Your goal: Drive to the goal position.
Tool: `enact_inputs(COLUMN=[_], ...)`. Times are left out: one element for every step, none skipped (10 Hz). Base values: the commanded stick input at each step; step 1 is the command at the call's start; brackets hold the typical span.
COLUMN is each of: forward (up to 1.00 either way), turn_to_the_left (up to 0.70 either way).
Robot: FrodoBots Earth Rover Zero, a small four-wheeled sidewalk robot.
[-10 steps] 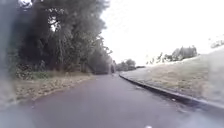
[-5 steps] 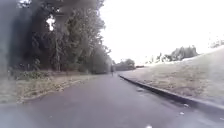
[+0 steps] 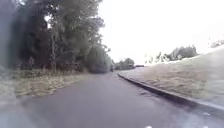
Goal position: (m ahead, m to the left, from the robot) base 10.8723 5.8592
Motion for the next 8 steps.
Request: enact_inputs(forward=[1.00, 1.00, 1.00, 1.00, 1.00, 1.00, 1.00, 1.00], turn_to_the_left=[0.00, 0.00, 0.00, 0.00, 0.00, 0.00, 0.00, 0.00])
